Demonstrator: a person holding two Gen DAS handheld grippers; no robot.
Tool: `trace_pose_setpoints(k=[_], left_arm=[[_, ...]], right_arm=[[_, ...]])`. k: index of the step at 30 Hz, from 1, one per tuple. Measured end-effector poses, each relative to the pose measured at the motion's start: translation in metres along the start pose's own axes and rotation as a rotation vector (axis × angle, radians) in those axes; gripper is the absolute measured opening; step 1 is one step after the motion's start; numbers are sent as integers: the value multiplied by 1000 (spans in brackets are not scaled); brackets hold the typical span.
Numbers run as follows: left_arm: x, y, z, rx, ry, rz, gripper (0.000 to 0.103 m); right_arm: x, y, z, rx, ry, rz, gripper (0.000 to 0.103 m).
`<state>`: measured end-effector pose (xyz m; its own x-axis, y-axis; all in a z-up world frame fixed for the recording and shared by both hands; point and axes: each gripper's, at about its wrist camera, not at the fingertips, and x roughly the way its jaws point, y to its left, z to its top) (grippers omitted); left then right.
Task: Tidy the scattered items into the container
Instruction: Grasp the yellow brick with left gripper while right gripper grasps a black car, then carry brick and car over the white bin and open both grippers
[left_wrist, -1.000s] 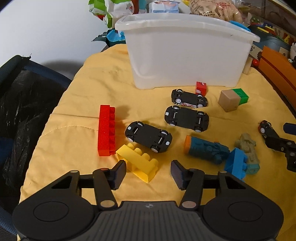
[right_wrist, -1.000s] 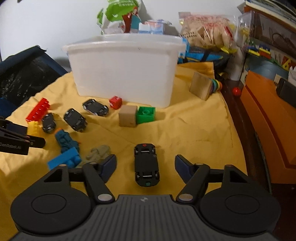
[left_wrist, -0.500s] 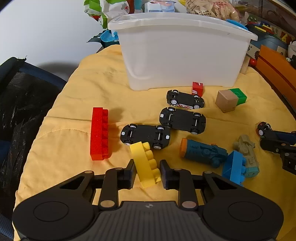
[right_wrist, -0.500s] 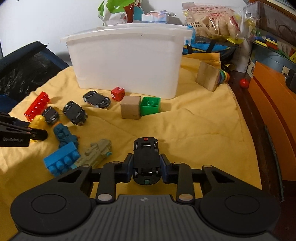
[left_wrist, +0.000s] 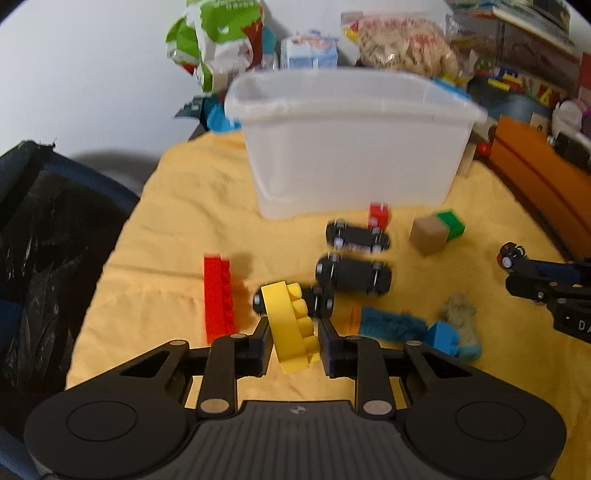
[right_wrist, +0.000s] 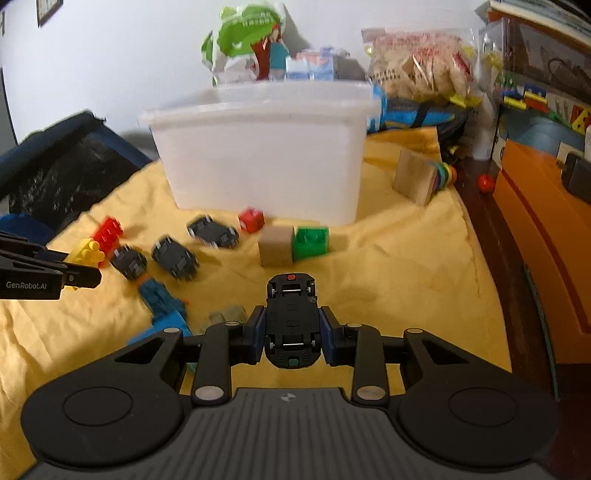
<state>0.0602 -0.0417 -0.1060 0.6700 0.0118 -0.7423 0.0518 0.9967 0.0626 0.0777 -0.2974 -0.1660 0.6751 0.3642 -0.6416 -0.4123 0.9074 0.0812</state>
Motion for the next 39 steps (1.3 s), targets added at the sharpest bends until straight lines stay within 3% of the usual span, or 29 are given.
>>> trace_pose_setpoints(k=[13, 21, 30, 36, 39], left_arm=[[-50, 18, 84, -26, -123, -14, 30], [-47, 26, 144, -26, -135, -30, 30], [-10, 22, 200, -8, -94, -39, 30], [37, 20, 217, -15, 29, -57, 32], [54, 16, 220, 11, 92, -55, 45]], right_arm=[[-33, 11, 78, 23, -178, 47, 33], [-22, 9, 129, 28, -209, 44, 33], [20, -3, 175, 36, -130, 33, 33], [62, -13, 195, 38, 7, 15, 33], [77, -15, 202, 36, 58, -19, 41]])
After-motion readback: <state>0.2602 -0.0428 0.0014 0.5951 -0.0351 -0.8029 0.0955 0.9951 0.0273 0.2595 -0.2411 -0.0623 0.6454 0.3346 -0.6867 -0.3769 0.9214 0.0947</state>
